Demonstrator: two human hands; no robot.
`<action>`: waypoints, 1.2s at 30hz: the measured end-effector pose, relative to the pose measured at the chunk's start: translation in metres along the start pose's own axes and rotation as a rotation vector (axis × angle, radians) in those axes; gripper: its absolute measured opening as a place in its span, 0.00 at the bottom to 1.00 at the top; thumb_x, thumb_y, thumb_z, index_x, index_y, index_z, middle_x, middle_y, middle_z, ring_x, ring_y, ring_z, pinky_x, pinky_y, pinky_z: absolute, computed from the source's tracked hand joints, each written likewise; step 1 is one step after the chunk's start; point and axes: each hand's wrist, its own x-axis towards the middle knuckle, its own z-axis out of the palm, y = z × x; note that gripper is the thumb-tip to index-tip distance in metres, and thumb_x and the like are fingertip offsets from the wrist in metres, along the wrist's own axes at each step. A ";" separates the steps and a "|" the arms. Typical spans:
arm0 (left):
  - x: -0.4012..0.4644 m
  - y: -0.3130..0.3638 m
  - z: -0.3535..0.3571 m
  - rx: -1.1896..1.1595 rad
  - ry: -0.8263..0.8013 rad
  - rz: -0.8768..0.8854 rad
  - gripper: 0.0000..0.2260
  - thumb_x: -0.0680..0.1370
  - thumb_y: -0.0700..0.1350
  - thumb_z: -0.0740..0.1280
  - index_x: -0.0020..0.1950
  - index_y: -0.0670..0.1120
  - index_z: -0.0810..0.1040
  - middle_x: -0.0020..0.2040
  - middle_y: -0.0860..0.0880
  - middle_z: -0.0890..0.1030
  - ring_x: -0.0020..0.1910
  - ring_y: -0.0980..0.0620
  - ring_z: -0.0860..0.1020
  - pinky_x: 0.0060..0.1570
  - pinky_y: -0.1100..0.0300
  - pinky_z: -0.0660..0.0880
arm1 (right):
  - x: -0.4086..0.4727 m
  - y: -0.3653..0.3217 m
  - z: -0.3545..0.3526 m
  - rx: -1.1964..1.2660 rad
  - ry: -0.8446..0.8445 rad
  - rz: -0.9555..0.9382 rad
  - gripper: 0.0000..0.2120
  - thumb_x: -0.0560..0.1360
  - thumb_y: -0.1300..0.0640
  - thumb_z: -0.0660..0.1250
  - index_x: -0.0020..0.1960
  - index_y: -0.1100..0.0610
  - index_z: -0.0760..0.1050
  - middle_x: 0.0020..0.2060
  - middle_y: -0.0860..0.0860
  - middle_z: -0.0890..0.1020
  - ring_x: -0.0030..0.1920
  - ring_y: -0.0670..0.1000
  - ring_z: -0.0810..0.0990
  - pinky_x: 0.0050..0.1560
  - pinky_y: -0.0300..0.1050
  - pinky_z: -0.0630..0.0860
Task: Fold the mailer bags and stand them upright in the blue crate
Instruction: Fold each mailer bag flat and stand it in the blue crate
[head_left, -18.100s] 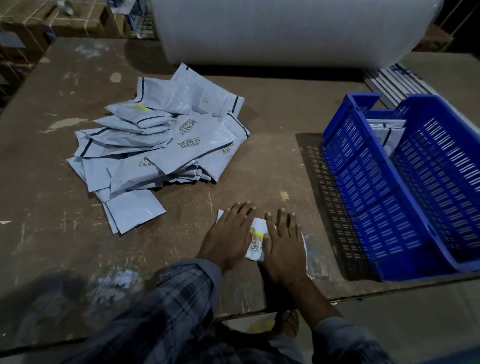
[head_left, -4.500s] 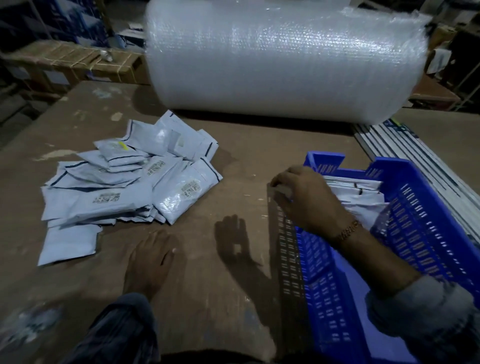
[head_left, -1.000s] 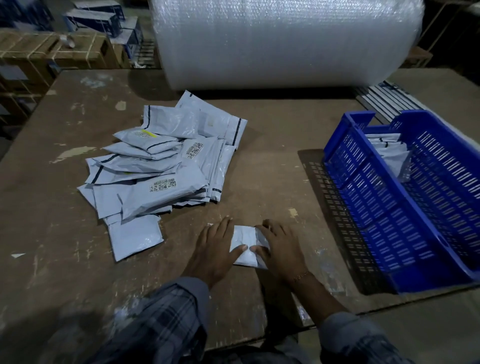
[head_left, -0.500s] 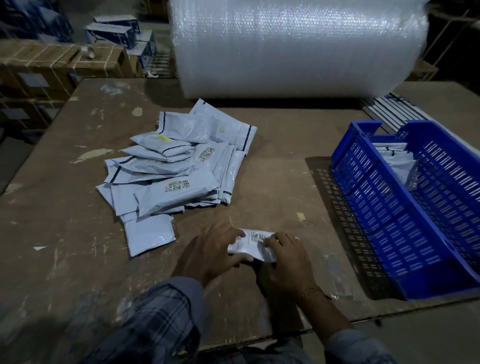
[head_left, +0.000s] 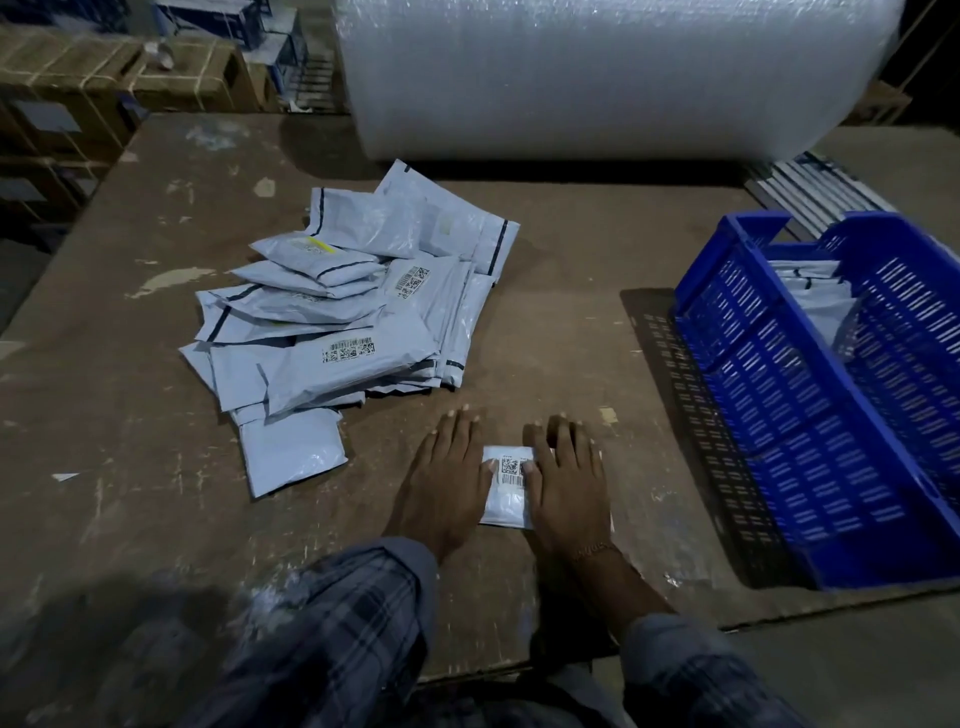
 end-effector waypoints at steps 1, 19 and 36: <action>0.000 0.000 0.002 0.015 0.011 -0.002 0.29 0.87 0.56 0.48 0.84 0.41 0.59 0.84 0.41 0.60 0.83 0.41 0.60 0.80 0.44 0.63 | 0.001 0.000 0.000 -0.019 0.002 -0.007 0.27 0.84 0.45 0.51 0.81 0.50 0.62 0.81 0.57 0.61 0.81 0.61 0.58 0.79 0.59 0.54; 0.017 0.011 0.006 0.104 -0.107 0.026 0.34 0.84 0.55 0.53 0.85 0.37 0.52 0.85 0.37 0.54 0.84 0.36 0.52 0.80 0.39 0.58 | 0.018 -0.001 0.005 -0.085 -0.019 -0.071 0.28 0.85 0.50 0.52 0.83 0.55 0.58 0.82 0.61 0.56 0.82 0.65 0.51 0.81 0.60 0.52; 0.011 0.001 -0.002 0.107 -0.045 0.093 0.28 0.88 0.54 0.45 0.85 0.40 0.57 0.85 0.42 0.57 0.85 0.39 0.54 0.81 0.40 0.57 | -0.003 0.003 0.001 -0.001 0.011 -0.074 0.27 0.85 0.47 0.49 0.83 0.49 0.60 0.83 0.56 0.56 0.83 0.61 0.48 0.80 0.61 0.57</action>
